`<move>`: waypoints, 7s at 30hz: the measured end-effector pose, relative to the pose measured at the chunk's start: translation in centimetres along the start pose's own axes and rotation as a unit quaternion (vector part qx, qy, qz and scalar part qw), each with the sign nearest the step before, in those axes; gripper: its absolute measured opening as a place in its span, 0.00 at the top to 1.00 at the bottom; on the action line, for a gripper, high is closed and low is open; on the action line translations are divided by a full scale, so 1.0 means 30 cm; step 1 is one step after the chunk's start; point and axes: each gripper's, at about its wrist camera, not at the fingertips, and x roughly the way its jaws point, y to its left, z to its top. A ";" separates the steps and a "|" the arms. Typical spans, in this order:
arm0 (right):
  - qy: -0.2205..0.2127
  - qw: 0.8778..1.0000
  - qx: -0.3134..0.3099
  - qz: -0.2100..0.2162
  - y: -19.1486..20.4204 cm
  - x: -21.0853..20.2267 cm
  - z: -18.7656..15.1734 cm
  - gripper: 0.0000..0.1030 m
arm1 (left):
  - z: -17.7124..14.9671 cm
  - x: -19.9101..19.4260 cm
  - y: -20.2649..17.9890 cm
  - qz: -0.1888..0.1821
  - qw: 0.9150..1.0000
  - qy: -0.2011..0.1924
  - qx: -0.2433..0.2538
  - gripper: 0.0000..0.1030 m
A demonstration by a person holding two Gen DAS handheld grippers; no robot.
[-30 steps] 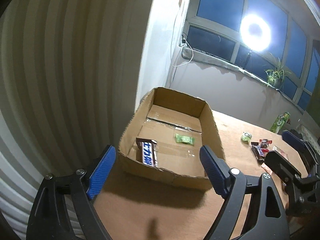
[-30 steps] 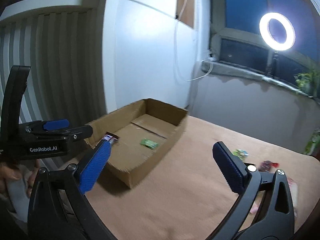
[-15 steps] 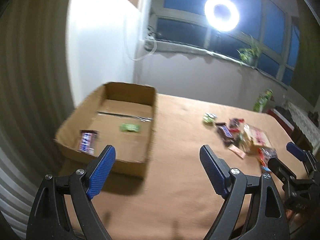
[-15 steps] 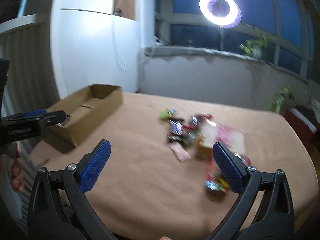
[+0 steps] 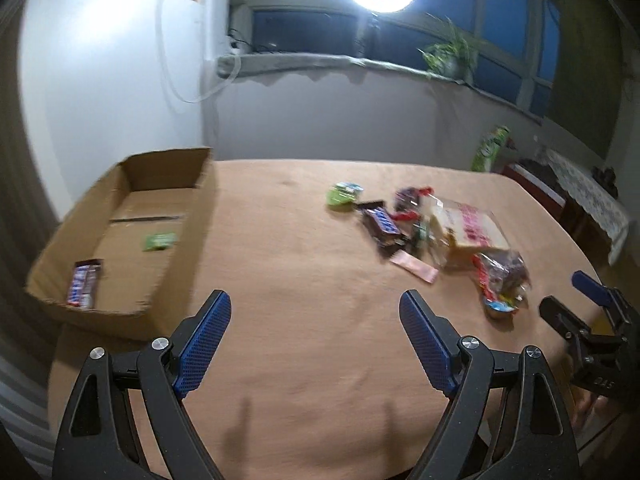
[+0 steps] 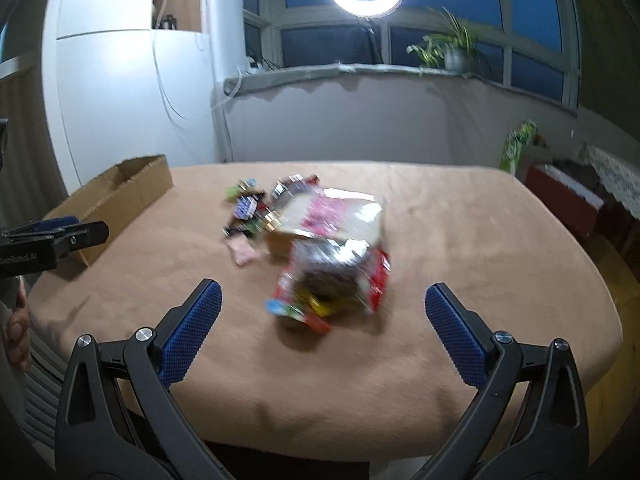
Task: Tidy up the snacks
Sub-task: 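Move both tools back toward the remaining snacks, then grasp the round blue cup snack with left tool while right tool grasps cookie bag, then carry both snacks into the cardboard box and open both tools, then move both tools back toward the remaining snacks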
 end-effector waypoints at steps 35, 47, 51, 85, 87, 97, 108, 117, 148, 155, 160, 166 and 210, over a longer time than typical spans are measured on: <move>0.055 0.990 0.113 0.067 -0.297 0.231 0.036 0.65 | -0.064 0.215 -0.470 -0.161 0.976 0.064 0.129 0.16; 0.032 0.990 0.126 0.057 -0.378 0.165 -0.013 0.65 | -0.063 0.260 -0.499 -0.131 0.976 0.078 0.154 0.67; 0.026 0.990 0.128 0.057 -0.386 0.149 -0.025 0.65 | -0.052 0.262 -0.478 -0.138 0.978 0.077 0.140 0.70; 0.000 0.997 0.029 0.066 -0.015 0.070 0.158 0.65 | 0.018 -0.009 -0.049 -0.066 0.997 -0.037 0.024 0.69; 0.000 0.997 0.016 0.075 0.054 0.083 0.185 0.65 | 0.023 -0.033 0.014 -0.056 0.997 -0.047 0.010 0.69; 0.004 0.988 -0.069 0.140 0.460 0.174 0.294 0.65 | 0.027 -0.132 0.314 0.002 0.995 -0.088 -0.054 0.69; 0.006 0.960 -0.152 0.234 0.893 0.276 0.360 0.65 | -0.008 -0.154 0.613 0.059 0.986 -0.091 -0.126 0.69; 0.000 0.947 -0.182 0.265 1.072 0.355 0.406 0.65 | 0.007 -0.101 0.678 0.056 0.986 -0.083 -0.131 0.67; 0.015 0.972 -0.111 0.208 0.811 0.184 0.099 0.24 | -0.057 -0.171 0.609 0.070 0.985 -0.070 -0.139 0.18; 0.006 0.975 -0.096 0.200 0.709 0.123 0.066 0.24 | -0.041 -0.177 0.478 0.058 0.991 -0.063 -0.107 0.18; -0.004 0.978 -0.081 0.191 0.626 0.086 0.062 0.24 | -0.031 -0.183 0.379 0.050 0.993 -0.060 -0.085 0.18; -0.016 0.981 -0.060 0.182 0.532 0.050 0.054 0.24 | -0.017 -0.197 0.271 0.043 0.996 -0.059 -0.057 0.18; 0.017 0.999 0.034 -0.023 -0.293 0.080 -0.094 0.16 | -0.005 0.240 -0.526 -0.102 0.985 0.062 0.121 0.18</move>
